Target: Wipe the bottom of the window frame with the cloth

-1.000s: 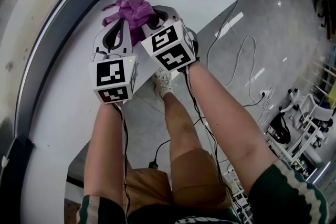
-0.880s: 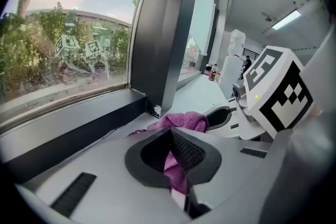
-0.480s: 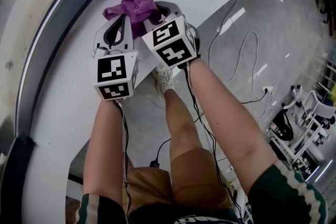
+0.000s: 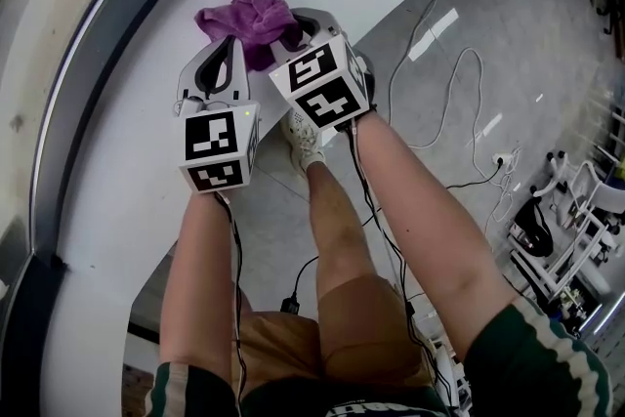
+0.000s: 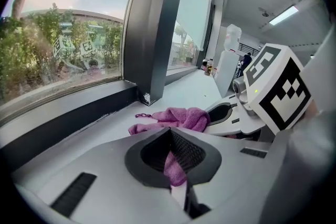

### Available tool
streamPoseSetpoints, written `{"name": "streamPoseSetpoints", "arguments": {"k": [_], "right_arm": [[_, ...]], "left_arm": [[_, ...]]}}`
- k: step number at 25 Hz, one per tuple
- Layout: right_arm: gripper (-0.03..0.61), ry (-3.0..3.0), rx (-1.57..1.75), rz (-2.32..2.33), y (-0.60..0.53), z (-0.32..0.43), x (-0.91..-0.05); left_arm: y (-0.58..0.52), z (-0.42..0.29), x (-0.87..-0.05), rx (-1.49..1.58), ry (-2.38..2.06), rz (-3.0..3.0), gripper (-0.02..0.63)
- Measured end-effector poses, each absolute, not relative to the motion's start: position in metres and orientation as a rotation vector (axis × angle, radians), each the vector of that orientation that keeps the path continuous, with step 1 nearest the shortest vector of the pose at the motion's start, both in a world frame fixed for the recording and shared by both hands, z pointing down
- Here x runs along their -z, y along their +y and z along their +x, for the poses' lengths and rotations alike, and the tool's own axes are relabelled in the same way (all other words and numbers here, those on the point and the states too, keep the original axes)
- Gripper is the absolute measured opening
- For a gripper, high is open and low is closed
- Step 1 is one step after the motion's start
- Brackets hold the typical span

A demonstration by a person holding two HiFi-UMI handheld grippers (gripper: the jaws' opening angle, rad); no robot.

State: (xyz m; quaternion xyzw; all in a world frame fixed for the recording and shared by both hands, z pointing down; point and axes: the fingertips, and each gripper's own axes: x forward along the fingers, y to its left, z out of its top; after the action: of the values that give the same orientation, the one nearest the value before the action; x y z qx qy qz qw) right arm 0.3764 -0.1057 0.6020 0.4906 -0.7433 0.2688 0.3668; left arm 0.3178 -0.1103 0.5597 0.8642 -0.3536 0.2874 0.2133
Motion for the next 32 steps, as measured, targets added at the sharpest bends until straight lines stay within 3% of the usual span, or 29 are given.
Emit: {"name": "streamPoseSetpoints", "arguments": {"k": [32], "right_arm": [[0.103,-1.911,-0.653,1.247,-0.072,0.364,-0.597]], "left_arm": [[-0.088,0.279,-0.560,-0.794,-1.076,2.326,0.009]]}}
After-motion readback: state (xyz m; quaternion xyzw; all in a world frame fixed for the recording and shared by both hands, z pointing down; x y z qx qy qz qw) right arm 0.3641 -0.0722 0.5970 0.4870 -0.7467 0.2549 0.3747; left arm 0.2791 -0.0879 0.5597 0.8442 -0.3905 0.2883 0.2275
